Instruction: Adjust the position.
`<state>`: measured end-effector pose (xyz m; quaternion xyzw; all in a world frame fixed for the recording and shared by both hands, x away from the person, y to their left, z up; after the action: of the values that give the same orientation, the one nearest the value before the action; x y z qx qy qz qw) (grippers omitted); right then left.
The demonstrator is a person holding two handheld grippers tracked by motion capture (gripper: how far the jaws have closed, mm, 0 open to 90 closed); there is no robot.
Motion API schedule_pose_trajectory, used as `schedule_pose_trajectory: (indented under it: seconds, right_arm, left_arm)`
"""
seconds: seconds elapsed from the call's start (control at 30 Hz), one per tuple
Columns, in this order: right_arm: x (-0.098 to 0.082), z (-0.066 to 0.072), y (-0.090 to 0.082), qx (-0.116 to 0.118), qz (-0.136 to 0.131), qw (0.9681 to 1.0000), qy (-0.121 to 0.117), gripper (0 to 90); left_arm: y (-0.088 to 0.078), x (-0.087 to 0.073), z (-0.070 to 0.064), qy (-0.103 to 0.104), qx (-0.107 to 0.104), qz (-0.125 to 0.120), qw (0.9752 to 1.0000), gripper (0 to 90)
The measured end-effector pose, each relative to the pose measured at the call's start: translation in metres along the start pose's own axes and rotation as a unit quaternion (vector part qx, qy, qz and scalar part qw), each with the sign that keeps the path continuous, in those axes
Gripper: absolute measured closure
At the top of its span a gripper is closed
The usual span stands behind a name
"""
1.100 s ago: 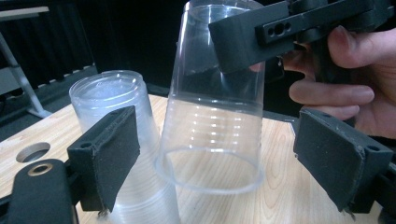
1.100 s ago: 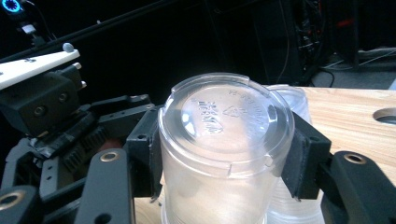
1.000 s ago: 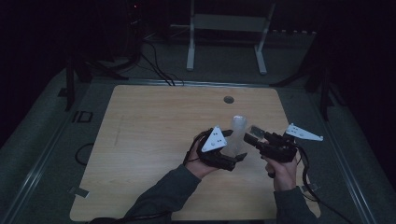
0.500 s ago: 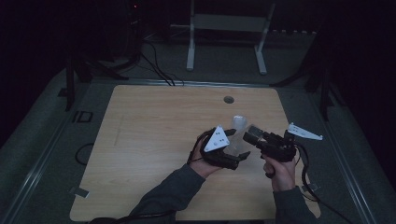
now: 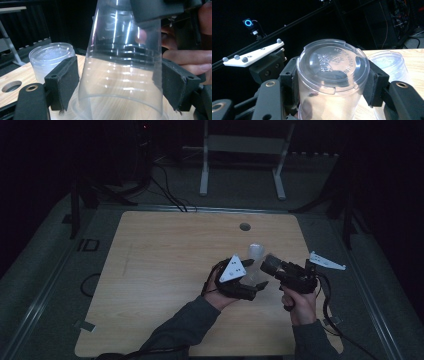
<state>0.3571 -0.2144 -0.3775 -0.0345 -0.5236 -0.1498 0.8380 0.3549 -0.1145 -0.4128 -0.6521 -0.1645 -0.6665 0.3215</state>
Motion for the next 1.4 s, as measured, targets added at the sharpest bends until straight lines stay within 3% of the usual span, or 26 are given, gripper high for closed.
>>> schedule_pose_trajectory:
  seconds: [0.37,0.57,0.93,1.27,1.4]
  right_arm:
    - [0.001,0.0,-0.001,0.001,0.005,1.0,-0.001,36.6]
    - [-0.002,0.0,-0.003,-0.002,0.026,0.9996,-0.008,30.6]
    - [-0.008,0.005,-0.006,0.003,0.056,0.998,-0.028,32.5]
    - [-0.017,0.005,-0.01,-0.008,0.116,0.9916,-0.057,37.7]
    - [-0.019,0.001,-0.012,-0.03,0.149,0.9853,-0.077,38.0]
  left_arm:
    - [-0.002,0.001,-0.003,0.006,-0.012,0.003,0.9999,29.2]
    - [-0.003,0.002,-0.002,0.009,-0.016,0.004,0.9998,30.5]
    - [-0.01,0.003,0.009,0.007,-0.017,0.009,0.9998,30.9]
    - [-0.019,0.004,0.02,0.012,-0.012,0.014,0.9998,31.2]
    - [-0.02,0.004,0.022,0.012,-0.013,0.017,0.9997,31.2]
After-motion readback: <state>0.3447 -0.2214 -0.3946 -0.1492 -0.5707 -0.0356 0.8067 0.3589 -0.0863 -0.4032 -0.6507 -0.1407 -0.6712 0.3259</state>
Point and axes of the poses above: each handheld gripper's, and its own axes: y roughly forward along the jaws, x roughly out of its top, z roughly to its left, the point moved 8 cm from there along y, roughly forward along the jaws, and after that the axes turned 15 degrees about x, right-handed, at the moved point
